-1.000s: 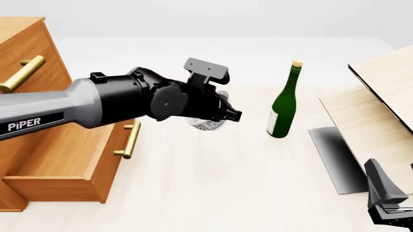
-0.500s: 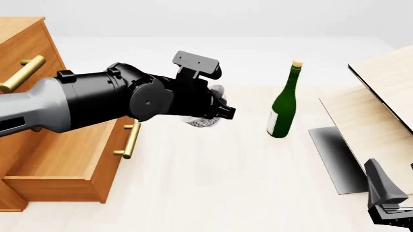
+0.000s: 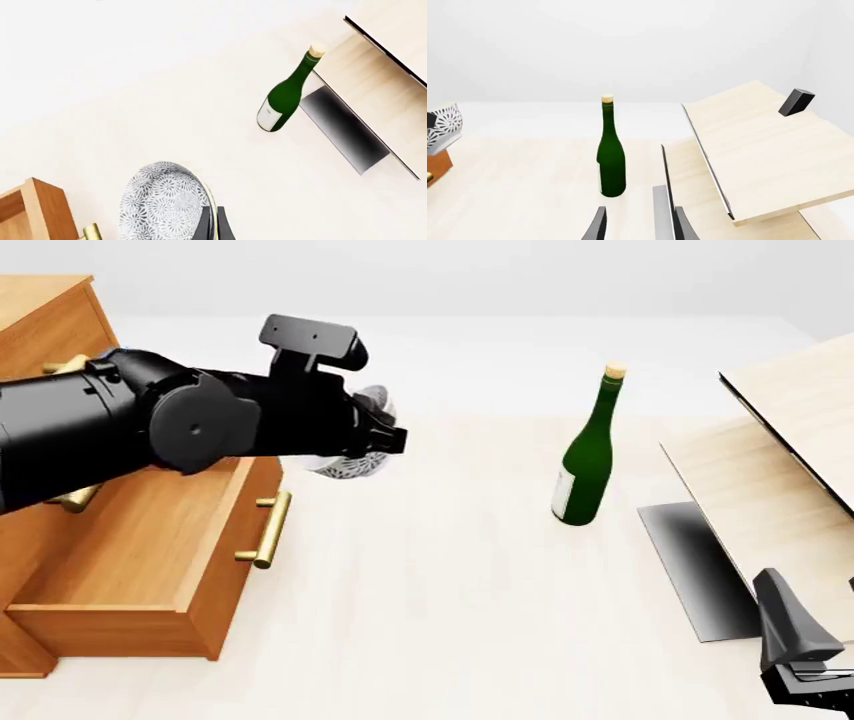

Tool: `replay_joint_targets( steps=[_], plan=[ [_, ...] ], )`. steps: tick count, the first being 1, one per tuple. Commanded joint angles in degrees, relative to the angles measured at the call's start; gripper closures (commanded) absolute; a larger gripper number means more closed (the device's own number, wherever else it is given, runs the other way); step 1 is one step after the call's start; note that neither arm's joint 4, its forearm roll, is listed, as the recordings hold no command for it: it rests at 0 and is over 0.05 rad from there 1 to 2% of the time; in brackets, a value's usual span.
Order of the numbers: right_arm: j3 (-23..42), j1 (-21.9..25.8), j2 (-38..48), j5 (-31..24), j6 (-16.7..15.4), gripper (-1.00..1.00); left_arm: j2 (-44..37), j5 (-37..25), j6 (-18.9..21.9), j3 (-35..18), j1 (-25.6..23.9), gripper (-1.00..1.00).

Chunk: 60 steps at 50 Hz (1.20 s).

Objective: Put the bowl in the bottom drawer of the cabinet.

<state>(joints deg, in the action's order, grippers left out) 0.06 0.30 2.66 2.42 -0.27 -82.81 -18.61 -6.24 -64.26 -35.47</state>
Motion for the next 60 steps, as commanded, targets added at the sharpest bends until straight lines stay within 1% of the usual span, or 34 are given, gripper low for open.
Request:
replay_joint_targets(
  steps=[1,8,16,21,26,27,34,42,44,50,60],
  plan=[
    [0.0,0.0,0.0,0.0,0.0,-1.00,3.7,0.0,-0.6,2.2,3.5,1.00],
    [0.0,0.0,0.0,0.0,0.0,-1.00,5.2,-0.3,-0.9,2.8,4.7,1.00],
    [0.0,0.0,0.0,0.0,0.0,-1.00,7.9,-0.5,-0.4,4.8,7.5,1.00],
    [0.0,0.0,0.0,0.0,0.0,-1.00,9.4,-0.5,0.6,5.7,9.6,1.00],
    [0.0,0.0,0.0,0.0,0.0,-1.00,10.9,-0.6,0.4,6.6,11.6,1.00],
    [0.0,0.0,0.0,0.0,0.0,-1.00,11.7,-0.6,0.4,7.1,12.9,1.00],
    [0.0,0.0,0.0,0.0,0.0,-1.00,13.6,-0.6,-0.2,8.7,15.3,1.00],
    [0.0,0.0,0.0,0.0,0.0,-1.00,15.6,-0.6,0.0,10.4,18.3,1.00],
    [0.0,0.0,0.0,0.0,0.0,-1.00,15.6,-0.6,-0.1,10.5,18.3,1.00],
    [0.0,0.0,0.0,0.0,0.0,-1.00,17.4,-0.6,0.1,12.1,21.1,1.00],
    [0.0,0.0,0.0,0.0,0.0,-1.00,17.8,0.8,-0.7,14.6,22.5,1.00]
  ],
)
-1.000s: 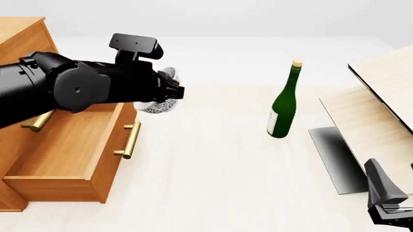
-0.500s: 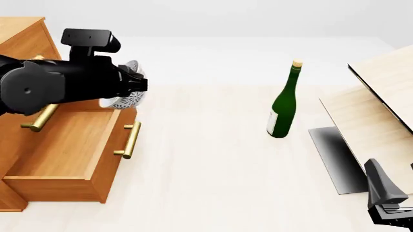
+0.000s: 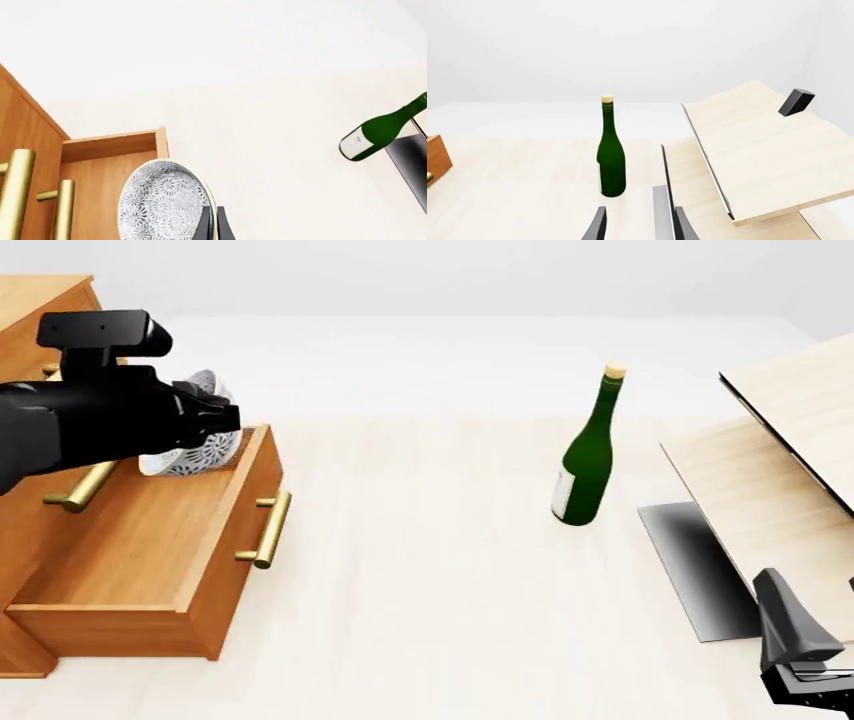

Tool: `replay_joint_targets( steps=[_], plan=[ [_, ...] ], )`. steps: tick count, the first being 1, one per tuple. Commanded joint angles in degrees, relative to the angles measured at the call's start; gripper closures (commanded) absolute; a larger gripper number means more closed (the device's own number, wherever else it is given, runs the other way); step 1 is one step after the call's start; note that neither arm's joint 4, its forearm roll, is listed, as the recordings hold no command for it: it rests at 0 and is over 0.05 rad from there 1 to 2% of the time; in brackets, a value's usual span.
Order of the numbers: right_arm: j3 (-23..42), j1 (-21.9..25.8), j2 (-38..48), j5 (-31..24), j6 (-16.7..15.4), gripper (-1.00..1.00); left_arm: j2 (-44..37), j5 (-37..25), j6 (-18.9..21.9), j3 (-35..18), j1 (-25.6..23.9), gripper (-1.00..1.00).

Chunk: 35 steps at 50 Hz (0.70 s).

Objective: Put the bowl in the bottom drawer of the cabinet.

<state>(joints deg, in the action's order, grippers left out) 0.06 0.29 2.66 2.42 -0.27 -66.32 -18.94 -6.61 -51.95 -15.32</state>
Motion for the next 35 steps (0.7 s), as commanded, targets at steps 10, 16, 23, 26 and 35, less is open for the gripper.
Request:
replay_joint_targets(
  steps=[10,16,23,26,35],
  plan=[
    [0.0,0.0,0.0,0.0,0.0,-1.00,2.0,2.5,-0.8,5.0,6.0,1.00],
    [0.0,0.0,0.0,0.0,0.0,-1.00,1.4,3.9,-2.4,6.5,6.1,1.00],
    [0.0,0.0,0.0,0.0,0.0,-1.00,0.8,4.9,-3.2,7.6,6.7,1.00],
    [0.0,0.0,0.0,0.0,0.0,-1.00,0.3,5.5,-3.3,8.0,7.0,1.00],
    [0.0,0.0,0.0,0.0,0.0,-1.00,-0.5,6.6,-3.5,8.7,7.3,1.00]
  ],
)
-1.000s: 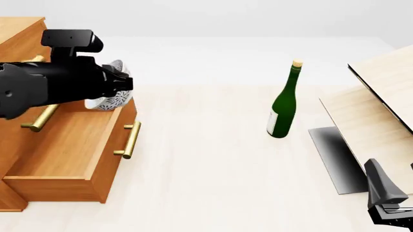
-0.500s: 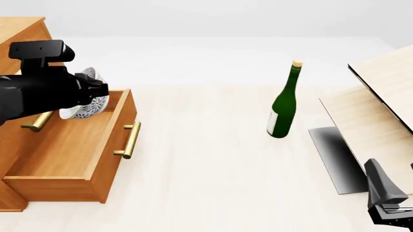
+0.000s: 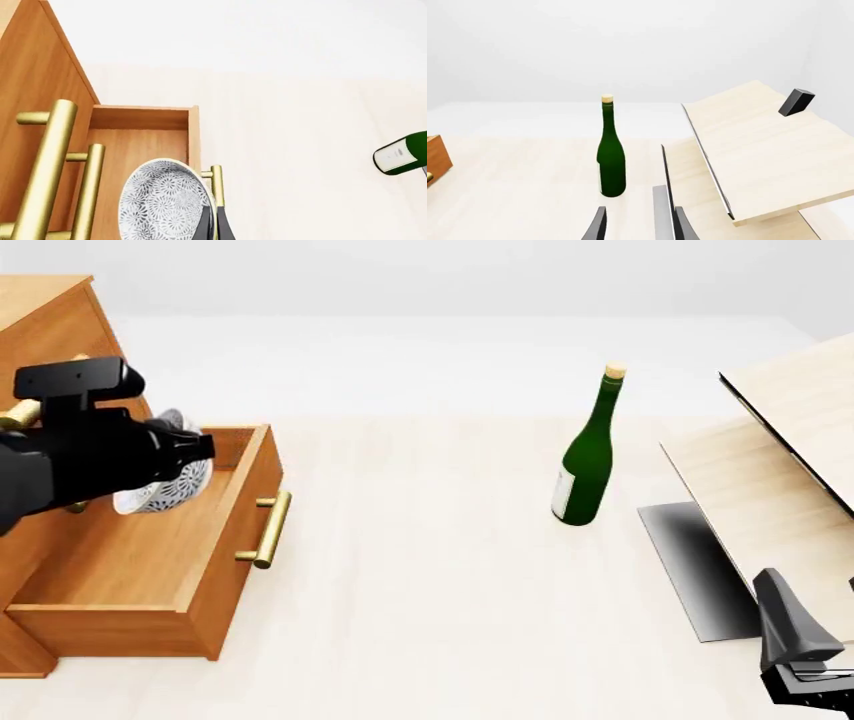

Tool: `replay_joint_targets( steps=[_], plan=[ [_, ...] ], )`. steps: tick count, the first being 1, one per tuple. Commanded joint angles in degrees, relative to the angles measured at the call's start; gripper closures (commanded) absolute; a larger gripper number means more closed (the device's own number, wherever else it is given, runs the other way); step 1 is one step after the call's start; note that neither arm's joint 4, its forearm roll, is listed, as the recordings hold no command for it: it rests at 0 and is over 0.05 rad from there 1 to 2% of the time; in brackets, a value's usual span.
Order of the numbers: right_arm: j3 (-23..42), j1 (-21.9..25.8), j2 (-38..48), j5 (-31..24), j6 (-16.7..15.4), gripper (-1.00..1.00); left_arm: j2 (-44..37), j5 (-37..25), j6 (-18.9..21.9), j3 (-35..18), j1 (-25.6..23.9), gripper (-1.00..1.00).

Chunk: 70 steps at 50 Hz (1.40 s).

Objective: Put the bowl in the bottom drawer of the cabinet.

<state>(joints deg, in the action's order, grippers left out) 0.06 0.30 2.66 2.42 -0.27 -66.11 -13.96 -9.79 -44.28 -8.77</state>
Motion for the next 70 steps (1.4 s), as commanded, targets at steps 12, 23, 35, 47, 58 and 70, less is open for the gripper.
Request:
replay_joint_targets(
  steps=[12,23,35,47,58,70],
  plan=[
    [0.0,0.0,0.0,0.0,0.0,-1.00,-1.8,2.7,-0.6,2.1,1.2,1.00],
    [0.0,0.0,0.0,0.0,0.0,-1.00,-2.3,2.7,-0.3,2.6,2.1,1.00],
    [0.0,0.0,0.0,0.0,0.0,-1.00,-2.7,3.2,-0.5,3.9,2.8,1.00],
    [0.0,0.0,0.0,0.0,0.0,-1.00,-3.7,3.8,0.1,5.0,3.9,1.00],
    [0.0,0.0,0.0,0.0,0.0,-1.00,-5.0,4.7,1.1,5.3,4.8,1.00],
    [0.0,0.0,0.0,0.0,0.0,-1.00,-6.1,5.3,3.1,5.6,6.0,1.00]
  ],
)
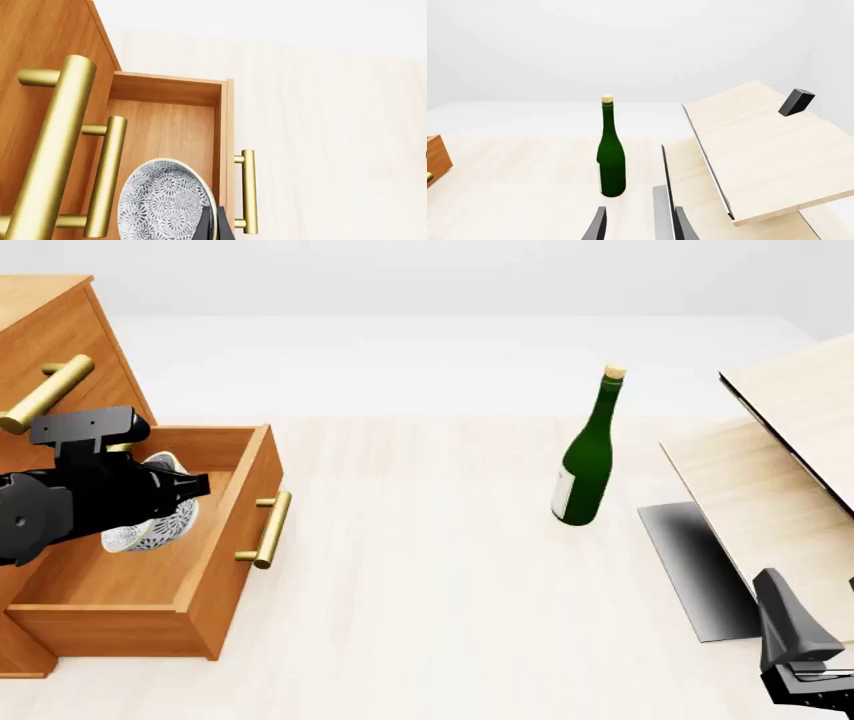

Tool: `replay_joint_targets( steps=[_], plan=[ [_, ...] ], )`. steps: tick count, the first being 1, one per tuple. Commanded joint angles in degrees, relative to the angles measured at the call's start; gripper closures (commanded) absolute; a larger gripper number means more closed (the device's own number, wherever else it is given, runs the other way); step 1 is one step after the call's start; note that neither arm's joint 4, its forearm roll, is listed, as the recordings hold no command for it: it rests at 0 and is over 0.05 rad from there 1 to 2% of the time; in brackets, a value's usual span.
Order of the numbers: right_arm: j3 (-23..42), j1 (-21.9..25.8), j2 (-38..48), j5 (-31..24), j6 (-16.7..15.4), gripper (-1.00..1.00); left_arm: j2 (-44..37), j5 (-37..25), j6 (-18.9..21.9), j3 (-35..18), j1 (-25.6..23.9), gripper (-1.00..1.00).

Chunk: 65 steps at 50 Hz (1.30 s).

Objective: Put the bowl in the bottom drawer of the cabinet.

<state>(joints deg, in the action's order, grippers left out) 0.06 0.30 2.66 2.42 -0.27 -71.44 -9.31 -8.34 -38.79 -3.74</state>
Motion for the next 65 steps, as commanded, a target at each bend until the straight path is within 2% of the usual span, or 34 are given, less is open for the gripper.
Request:
replay_joint_targets(
  steps=[1,7,28,34,35,36,47,65],
  plan=[
    [0.0,0.0,0.0,0.0,0.0,-1.00,-0.9,0.6,2.4,0.2,0.9,1.00],
    [0.0,0.0,0.0,0.0,0.0,-1.00,-0.4,0.4,3.9,0.7,2.1,1.00],
    [0.0,0.0,0.0,0.0,0.0,-1.00,-3.2,2.4,4.7,0.8,2.4,1.00],
    [0.0,0.0,0.0,0.0,0.0,-1.00,-3.2,2.3,6.0,1.0,2.8,1.00],
    [0.0,0.0,0.0,0.0,0.0,-1.00,-3.0,2.4,7.7,1.0,3.2,1.00],
    [0.0,0.0,0.0,0.0,0.0,-1.00,-3.2,2.3,6.6,0.9,3.0,1.00],
    [0.0,0.0,0.0,0.0,0.0,-1.00,-4.1,3.3,9.0,1.1,3.8,1.00],
    [0.0,0.0,0.0,0.0,0.0,-1.00,-5.7,5.0,8.8,2.0,3.9,1.00]
  ],
)
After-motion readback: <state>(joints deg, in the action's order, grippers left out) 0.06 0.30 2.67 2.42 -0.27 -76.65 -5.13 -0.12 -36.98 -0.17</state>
